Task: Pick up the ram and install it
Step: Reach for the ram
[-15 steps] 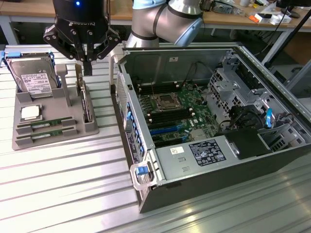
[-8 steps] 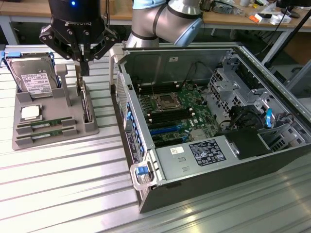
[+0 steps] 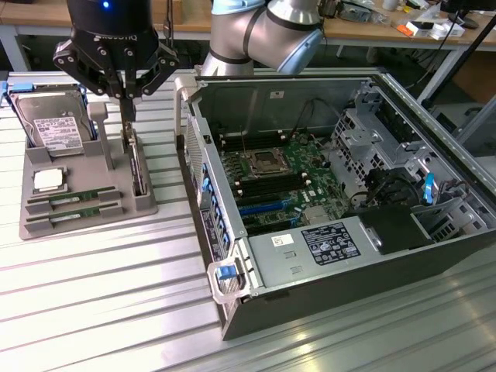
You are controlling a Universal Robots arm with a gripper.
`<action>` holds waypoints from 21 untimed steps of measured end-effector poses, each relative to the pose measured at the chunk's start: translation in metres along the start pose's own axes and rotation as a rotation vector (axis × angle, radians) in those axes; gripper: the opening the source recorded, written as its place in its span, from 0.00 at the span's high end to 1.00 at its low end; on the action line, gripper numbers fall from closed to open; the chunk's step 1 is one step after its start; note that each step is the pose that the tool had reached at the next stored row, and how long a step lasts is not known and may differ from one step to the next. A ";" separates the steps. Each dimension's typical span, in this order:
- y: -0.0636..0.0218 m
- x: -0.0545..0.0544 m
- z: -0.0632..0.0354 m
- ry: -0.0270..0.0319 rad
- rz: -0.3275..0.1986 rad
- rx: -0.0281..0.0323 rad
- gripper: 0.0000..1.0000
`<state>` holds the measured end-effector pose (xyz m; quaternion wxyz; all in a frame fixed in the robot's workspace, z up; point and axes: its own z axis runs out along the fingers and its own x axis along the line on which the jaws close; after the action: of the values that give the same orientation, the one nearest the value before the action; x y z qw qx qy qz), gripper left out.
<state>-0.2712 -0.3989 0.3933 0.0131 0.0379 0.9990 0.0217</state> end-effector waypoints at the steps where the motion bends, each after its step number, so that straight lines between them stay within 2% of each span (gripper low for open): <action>1: -0.0001 0.001 -0.0001 0.0001 0.000 0.0000 0.89; 21: -0.0021 0.028 -0.0008 0.0001 0.000 0.0001 0.89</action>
<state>-0.2990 -0.3989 0.3933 0.0130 0.0379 0.9990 0.0217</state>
